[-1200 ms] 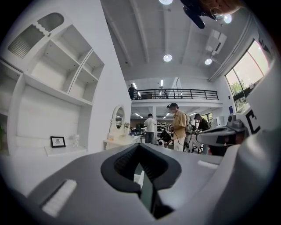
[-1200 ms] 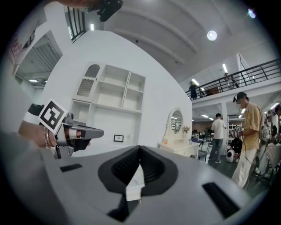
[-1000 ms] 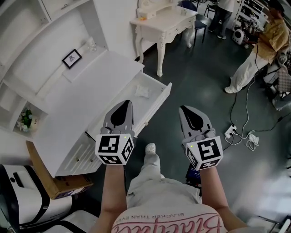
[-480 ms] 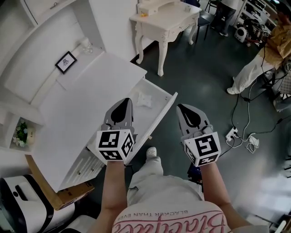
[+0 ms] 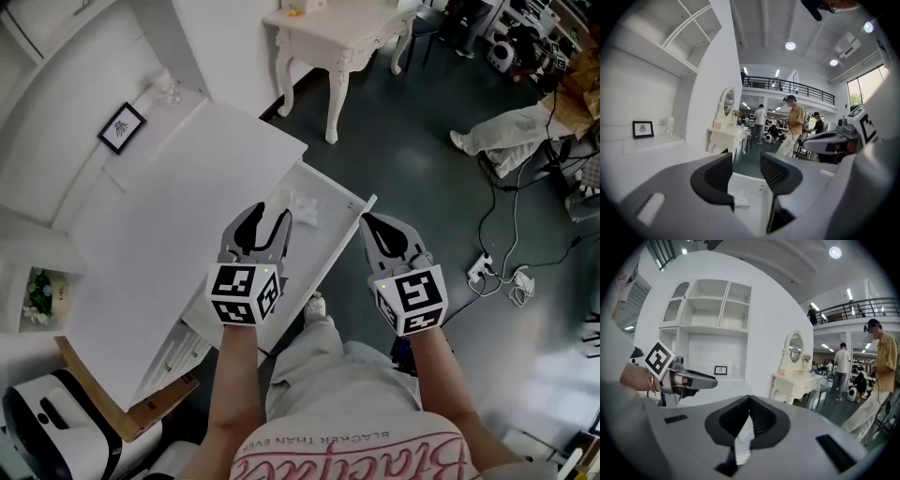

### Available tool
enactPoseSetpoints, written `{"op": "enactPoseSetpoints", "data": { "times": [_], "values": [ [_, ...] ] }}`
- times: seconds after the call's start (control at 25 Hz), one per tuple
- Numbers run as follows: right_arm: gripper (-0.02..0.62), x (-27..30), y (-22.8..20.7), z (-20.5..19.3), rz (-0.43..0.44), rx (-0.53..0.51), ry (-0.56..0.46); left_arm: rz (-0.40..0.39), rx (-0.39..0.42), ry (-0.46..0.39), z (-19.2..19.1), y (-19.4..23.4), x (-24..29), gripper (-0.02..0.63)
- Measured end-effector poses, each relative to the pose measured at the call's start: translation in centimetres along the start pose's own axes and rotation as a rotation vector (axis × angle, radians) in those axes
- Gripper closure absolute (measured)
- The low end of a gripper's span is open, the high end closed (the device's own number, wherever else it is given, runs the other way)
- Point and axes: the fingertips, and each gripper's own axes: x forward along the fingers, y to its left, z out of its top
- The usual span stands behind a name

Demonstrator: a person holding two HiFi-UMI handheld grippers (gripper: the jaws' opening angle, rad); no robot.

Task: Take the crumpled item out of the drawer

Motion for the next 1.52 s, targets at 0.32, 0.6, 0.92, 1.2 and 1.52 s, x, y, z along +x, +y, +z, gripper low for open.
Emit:
{"op": "enactPoseSetpoints", "data": {
  "times": [0.32,0.6,0.92,1.2,1.52],
  "values": [
    [0.589,1.8,-0.6,-4.4,-0.013,0.107,0.089,-0.006,-0.036,0.123,-5.0,0.6,2.3,0.433],
    [0.589,2.6,0.2,-8.0,-0.001,0.173,0.164,0.002,-0.08,0.224,-9.5,0.4,2.5,0.433],
    [0.589,4.4,1.3,-11.1,0.038,0.181,0.232,0.006,-0.123,0.321,-13.7,1.7,5.0,0.433],
    [0.589,6.2,0.5,-13.5,0.035,0.206,0.28,0.004,-0.158,0.438,-18.2,3.4,8.9,0.433],
    [0.589,7.5,0.0,-15.2,0.055,0.21,0.313,0.053,-0.207,0.535,-23.1,5.9,12.9,0.434]
  ]
}}
